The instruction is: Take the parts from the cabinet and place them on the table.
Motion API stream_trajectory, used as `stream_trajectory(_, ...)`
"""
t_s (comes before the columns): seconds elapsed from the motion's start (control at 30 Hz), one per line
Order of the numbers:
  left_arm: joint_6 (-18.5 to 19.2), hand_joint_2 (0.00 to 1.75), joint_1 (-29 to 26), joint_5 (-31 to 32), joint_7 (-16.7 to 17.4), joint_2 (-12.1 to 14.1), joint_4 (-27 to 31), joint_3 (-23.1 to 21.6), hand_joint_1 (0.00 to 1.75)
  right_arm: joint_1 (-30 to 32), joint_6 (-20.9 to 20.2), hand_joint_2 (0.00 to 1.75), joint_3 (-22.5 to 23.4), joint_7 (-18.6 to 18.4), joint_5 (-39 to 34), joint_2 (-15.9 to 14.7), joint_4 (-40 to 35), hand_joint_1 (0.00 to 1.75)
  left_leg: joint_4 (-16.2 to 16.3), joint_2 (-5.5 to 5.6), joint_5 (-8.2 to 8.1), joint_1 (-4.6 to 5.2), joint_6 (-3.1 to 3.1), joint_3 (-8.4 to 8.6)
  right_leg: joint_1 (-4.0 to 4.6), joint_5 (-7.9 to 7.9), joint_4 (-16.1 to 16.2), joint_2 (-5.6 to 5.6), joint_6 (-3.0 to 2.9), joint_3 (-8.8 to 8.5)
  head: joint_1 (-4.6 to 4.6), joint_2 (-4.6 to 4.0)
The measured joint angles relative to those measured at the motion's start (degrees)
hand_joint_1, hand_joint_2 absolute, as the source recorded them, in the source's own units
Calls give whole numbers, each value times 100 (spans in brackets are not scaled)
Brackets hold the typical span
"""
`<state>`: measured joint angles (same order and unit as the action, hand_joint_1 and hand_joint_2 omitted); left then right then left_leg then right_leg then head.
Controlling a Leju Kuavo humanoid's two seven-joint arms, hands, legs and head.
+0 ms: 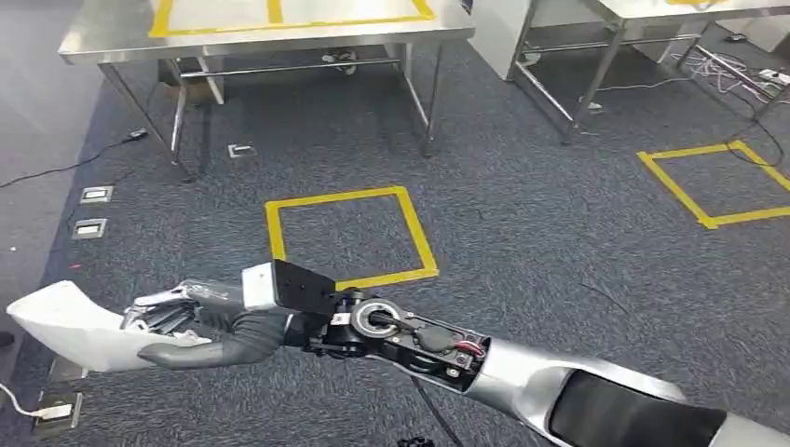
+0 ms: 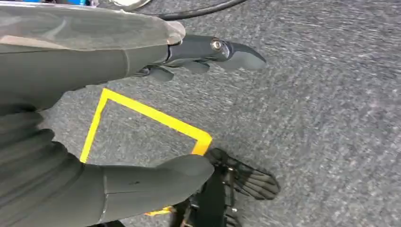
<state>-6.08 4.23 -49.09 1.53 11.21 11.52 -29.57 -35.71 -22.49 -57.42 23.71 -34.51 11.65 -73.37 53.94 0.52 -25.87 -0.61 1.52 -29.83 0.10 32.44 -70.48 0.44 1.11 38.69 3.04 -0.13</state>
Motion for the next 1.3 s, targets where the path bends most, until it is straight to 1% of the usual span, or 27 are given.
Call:
stream_trajectory(0.07, 0, 175, 4, 2, 0, -4, 0, -2, 0, -1, 7, 175, 7, 0, 0, 0, 0, 175, -1, 5, -129, 10, -25, 199, 14, -766, 1013, 1, -89, -281, 46, 0)
stream_trajectory(0.1, 0, 175, -12, 4, 0, -13, 0, -7, 0, -1, 9, 175, 13, 0, 0, -9, 2, 175, -12, 6, -185, 10, -39, 217, 35, -1129, 1403, 0, -131, -331, 59, 0)
stream_trajectory(0.13, 0, 175, 17, 13, 0, -15, 0, -11, 0, -4, 15, 175, 20, 7, -2, -18, 2, 175, 32, 24, -221, 28, -77, 248, 62, -907, 1493, 5, -139, -282, -7, 0)
stream_trajectory(0.17, 0, 175, 38, 13, 0, -15, 2, -11, 0, 1, 17, 175, 22, -2, 7, -18, 0, 175, 7, 17, -255, 26, -121, 227, 64, -948, 1470, 10, -165, -388, -5, 0)
stream_trajectory(0.23, 7, 175, 29, 15, 7, -11, 2, -13, 0, 1, 46, 175, 26, -4, 9, -15, -7, 175, 12, 6, -255, 30, -173, 323, 63, -947, 1515, 12, -241, -425, -7, 0)
stream_trajectory(0.3, 7, 175, 40, 17, 7, -13, 2, -15, 0, -6, 59, 175, 35, 0, 11, -9, -26, 175, 352, -19, -287, 16, -217, 191, 12, -937, 1602, 21, -281, -602, -26, 0)
stream_trajectory(0.33, 7, 175, 57, 22, 7, -13, 2, -15, 0, -16, 66, 175, 35, 0, 11, -7, -26, 175, 795, -17, -371, 11, -249, -78, 7, -911, 1619, 12, -310, -636, -85, 0)
stream_trajectory(0.4, 7, 175, 52, 28, 7, -2, 2, -15, 0, -6, 66, 175, 35, -4, 13, -9, -28, 175, 1665, -18, -714, -6, -299, -701, 6, -831, 1619, 16, -319, -700, -116, 0)
stream_trajectory(0.43, 7, 175, 42, 28, 7, -2, 2, -17, 0, 11, 68, 175, 35, -4, 15, -9, -28, 175, 1879, -18, -831, -16, -315, -928, 6, -784, 1618, 27, -319, -744, -116, 0)
stream_trajectory(0.47, 7, 175, 33, 28, 7, -4, 2, -17, 0, 18, 77, 175, 33, -4, 15, -9, -28, 175, 1847, -19, -790, -24, -328, -1025, 6, -738, 1617, 38, -317, -801, -123, 0)
stream_trajectory(0.5, 7, 175, 15, 28, 7, -2, 2, -17, 0, 19, 83, 175, 33, -4, 15, -9, -28, 175, 1575, -19, -588, -32, -338, -1003, 5, -683, 1618, 52, -310, -879, -136, 0)
stream_trajectory(0.53, 7, 175, 13, 28, 7, 7, 2, -18, 0, 19, 87, 175, 35, -4, 15, -9, -28, 175, 1144, -21, -282, -33, -323, -892, 3, -625, 1618, 54, -299, -959, -142, 0)
stream_trajectory(0.6, 7, 175, 14, 28, 7, 20, 2, -20, 0, 14, 92, 175, 35, -4, 15, -9, -28, 175, 138, -40, 509, -31, -274, -595, 4, -503, 1627, 45, -254, -1068, -160, 0)
stream_trajectory(0.67, 7, 175, 19, 28, 7, 24, 2, -22, 0, 2, 92, 175, 37, -2, 15, -11, -33, 175, 57, -43, 330, 26, -190, -580, 35, -420, 1627, 56, -184, -1099, -179, -2)
stream_trajectory(0.7, 9, 175, 22, 28, 7, 15, 4, -22, 0, 11, 90, 175, 37, -7, 15, -13, -33, 175, 42, -34, 413, 30, -153, -574, 34, -416, 1611, 58, -154, -1152, -166, 0)
stream_trajectory(0.77, 7, 175, 24, 31, 7, 11, 4, -26, 0, 2, 92, 175, 37, -2, 15, -11, -46, 175, 21, -36, 370, -8, -88, -459, 44, -346, 1609, 54, -91, -1208, -153, 0)
stream_trajectory(0.83, 7, 175, 11, 33, 7, 15, 7, -35, 0, -9, 100, 175, 44, 4, 15, -13, -52, 175, -2, -40, 309, -10, -19, -360, 28, -187, 1103, 14, -39, -970, -112, 0)
stream_trajectory(0.9, 9, 175, 21, 33, 7, 20, 9, -46, 0, 13, 109, 175, 48, 7, 15, -26, -52, 175, -1, -35, 234, -6, 3, -304, 7, 162, 103, 11, -7, -359, -72, 0)
stream_trajectory(0.93, 9, 175, 20, 33, 7, 17, 9, -50, 0, 40, 109, 175, 48, 7, 15, -39, -52, 175, 0, -29, 192, -4, 2, -259, 3, 317, -224, 11, 10, -120, -68, 0)
stream_trajectory(0.97, 9, 175, 10, 33, 7, 17, 7, -57, 0, 67, 113, 175, 48, 7, 15, -50, -52, 175, 0, -24, 140, -4, 0, -194, 0, 336, -320, 11, 14, 16, -46, 0)
stream_trajectory(1.03, 11, 175, 1, 35, 7, 11, 9, -70, 0, 79, 125, 175, 50, 13, 15, -68, -52, 175, 0, -9, 25, -3, -20, -22, 0, -87, 243, 9, -4, -77, -2, 0)
stream_trajectory(1.1, 17, 175, 5, 42, 7, 11, 9, -94, 0, 78, 125, 175, 72, 22, 15, -79, -59, 175, -4, -3, -109, 1, -51, 159, 8, -894, 1278, 9, -81, -374, 48, 0)
stream_trajectory(1.13, 20, 175, 23, 50, 7, 4, 7, -112, 0, 82, 127, 175, 79, 28, 15, -103, -59, 175, 35, -1, -155, 18, -81, 208, 41, -918, 1452, 19, -104, -365, 24, -2)
stream_trajectory(1.17, 28, 175, 38, 52, 6, 4, 9, -118, 0, 77, 140, 175, 81, 33, 20, -103, -63, 175, 16, 17, -181, 17, -119, 172, 56, -767, 1477, 7, -140, -402, 9, 0)
stream_trajectory(1.2, 31, 175, 31, 52, 4, 7, 9, -118, 0, 81, 155, 175, 81, 33, 24, -103, -72, 175, -13, 12, -214, 13, -162, 177, 55, -880, 1476, 15, -182, -479, -2, 0)
stream_trajectory(1.23, 48, 175, 32, 70, 4, 4, 9, -125, 0, 98, 173, 175, 87, 31, 39, -116, -79, 175, 43, 1, -195, 21, -177, 228, 60, -851, 1524, 9, -221, -484, -20, 0)
stream_trajectory(1.3, 57, 175, 34, 94, -2, -2, 9, -142, 0, 105, 210, 175, 109, 24, 70, -125, -155, 175, 109, -15, -236, 1, -235, 250, 7, -863, 1603, 23, -258, -679, 4, 0)
